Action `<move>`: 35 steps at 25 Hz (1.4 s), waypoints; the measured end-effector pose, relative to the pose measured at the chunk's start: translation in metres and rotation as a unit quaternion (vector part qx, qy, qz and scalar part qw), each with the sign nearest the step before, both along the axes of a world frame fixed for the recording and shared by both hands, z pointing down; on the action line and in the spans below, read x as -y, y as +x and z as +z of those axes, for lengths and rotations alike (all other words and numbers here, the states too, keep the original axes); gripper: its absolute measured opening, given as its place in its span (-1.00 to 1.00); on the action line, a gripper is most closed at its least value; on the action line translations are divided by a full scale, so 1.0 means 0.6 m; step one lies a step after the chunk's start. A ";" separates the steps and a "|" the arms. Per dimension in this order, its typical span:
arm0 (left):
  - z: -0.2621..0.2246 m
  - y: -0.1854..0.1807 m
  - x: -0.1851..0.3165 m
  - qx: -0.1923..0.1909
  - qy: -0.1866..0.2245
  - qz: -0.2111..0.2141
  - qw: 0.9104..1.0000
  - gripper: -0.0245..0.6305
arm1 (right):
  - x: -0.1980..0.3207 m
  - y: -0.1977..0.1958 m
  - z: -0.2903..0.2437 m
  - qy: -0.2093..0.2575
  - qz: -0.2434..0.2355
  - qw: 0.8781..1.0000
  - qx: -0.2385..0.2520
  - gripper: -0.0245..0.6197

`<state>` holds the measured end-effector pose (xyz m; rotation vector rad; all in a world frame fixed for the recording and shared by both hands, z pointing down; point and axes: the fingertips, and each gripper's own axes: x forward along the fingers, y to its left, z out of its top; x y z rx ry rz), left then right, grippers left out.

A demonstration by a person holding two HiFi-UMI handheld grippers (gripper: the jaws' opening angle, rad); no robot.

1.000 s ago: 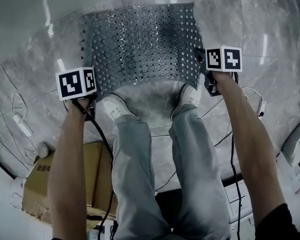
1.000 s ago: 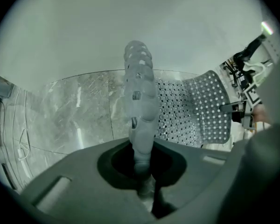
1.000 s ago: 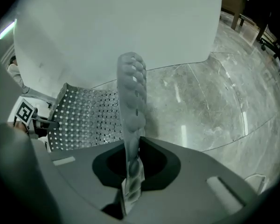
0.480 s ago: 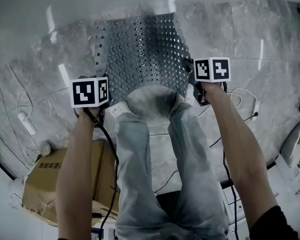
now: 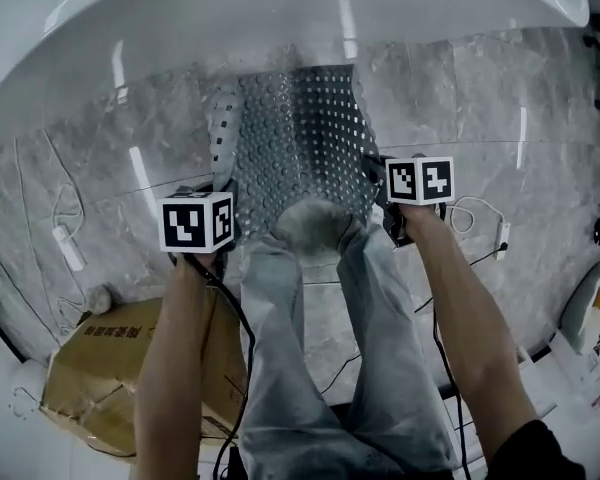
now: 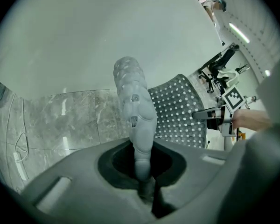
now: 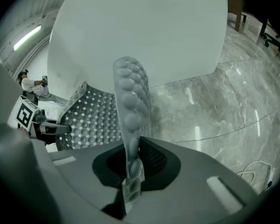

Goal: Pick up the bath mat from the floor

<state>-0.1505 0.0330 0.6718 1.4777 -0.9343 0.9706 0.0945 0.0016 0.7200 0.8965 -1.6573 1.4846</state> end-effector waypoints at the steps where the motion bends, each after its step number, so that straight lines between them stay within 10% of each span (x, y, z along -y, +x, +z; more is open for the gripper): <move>1: -0.017 0.000 -0.001 -0.001 0.005 0.001 1.000 -0.85 | 0.000 -0.002 -0.017 0.004 0.000 1.000 0.004 -0.86; 21: -0.413 0.015 0.001 -0.019 0.127 -0.029 0.991 -0.85 | 0.006 -0.034 -0.377 0.108 0.050 0.990 0.077 -0.86; 35: -0.746 0.053 0.028 -0.052 0.244 -0.051 0.967 -0.86 | 0.049 -0.057 -0.712 0.215 0.055 0.968 0.113 -0.86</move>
